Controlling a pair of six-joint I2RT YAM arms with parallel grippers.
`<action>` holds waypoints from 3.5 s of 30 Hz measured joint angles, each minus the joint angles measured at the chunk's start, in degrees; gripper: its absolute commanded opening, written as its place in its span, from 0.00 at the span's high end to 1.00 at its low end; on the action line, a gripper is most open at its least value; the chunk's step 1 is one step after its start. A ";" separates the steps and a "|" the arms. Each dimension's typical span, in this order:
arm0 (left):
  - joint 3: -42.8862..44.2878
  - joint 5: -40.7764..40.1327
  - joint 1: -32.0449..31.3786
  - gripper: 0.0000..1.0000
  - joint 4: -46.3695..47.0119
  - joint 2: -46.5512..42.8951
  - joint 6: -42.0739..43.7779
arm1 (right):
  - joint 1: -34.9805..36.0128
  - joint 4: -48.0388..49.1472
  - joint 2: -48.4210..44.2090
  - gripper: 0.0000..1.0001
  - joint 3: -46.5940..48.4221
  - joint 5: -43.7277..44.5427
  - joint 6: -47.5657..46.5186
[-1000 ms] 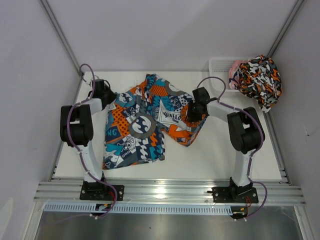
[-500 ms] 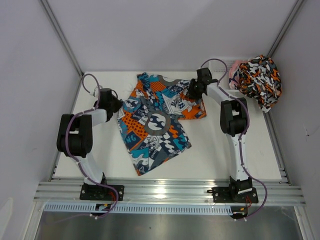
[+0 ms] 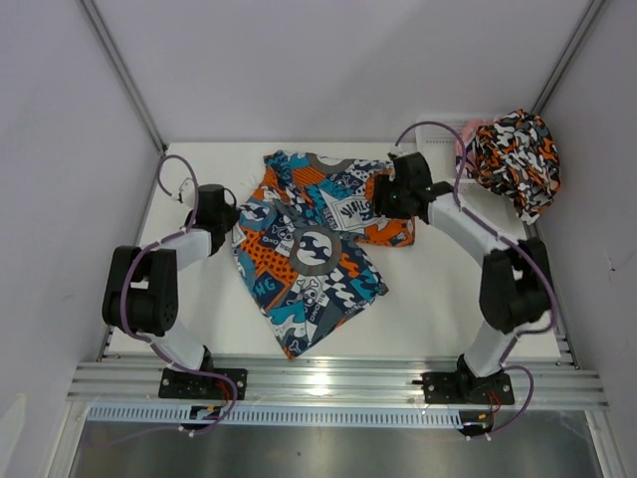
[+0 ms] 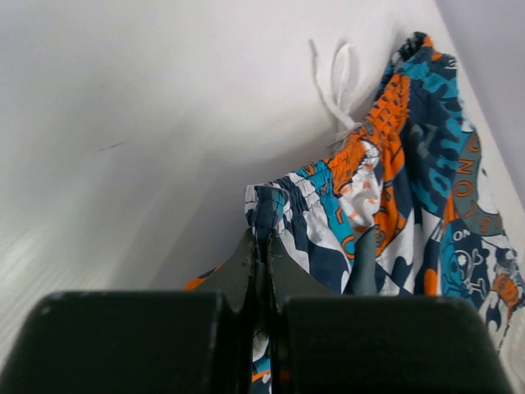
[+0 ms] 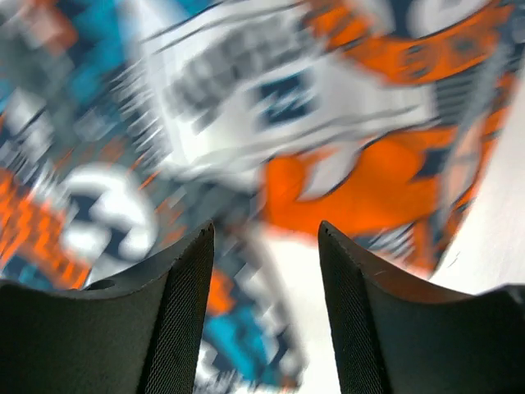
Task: Fold and stack the shorts
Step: Flatten the shorts out, then fold the shorts
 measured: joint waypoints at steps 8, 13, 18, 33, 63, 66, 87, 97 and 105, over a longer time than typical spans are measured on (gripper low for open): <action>-1.73 -3.74 0.00 1.00 -4.02 -0.31 -1.29 | 27.96 3.41 -17.11 0.44 -12.11 6.25 -1.92; -0.44 -7.15 0.00 1.00 -10.21 -0.31 -2.32 | 41.46 1.70 -15.19 0.44 -12.85 13.00 -1.81; 0.28 -9.11 0.00 1.00 -14.01 -0.72 -2.58 | 51.06 0.46 -12.15 0.42 -12.94 18.10 -1.14; 4.28 -8.09 0.24 0.85 -17.18 -0.79 2.73 | 64.65 -0.24 -3.72 0.32 -13.42 24.81 0.68; 4.02 1.44 4.28 0.01 -13.70 3.45 6.75 | 68.24 1.25 4.76 0.97 -10.51 25.24 3.34; 5.35 2.10 4.31 0.01 -13.79 5.51 7.13 | 68.24 1.20 4.85 1.00 -10.51 25.22 3.52; 5.22 5.16 7.63 0.45 -11.89 7.04 6.75 | 68.39 0.17 -0.35 1.00 -10.82 26.25 3.65; 7.39 7.43 7.72 1.00 -12.31 9.38 7.41 | 68.39 0.20 -0.79 1.00 -11.23 25.33 3.56; 10.40 2.54 7.74 1.00 -22.14 6.95 8.63 | 69.96 0.11 -4.13 1.00 -11.78 22.32 2.43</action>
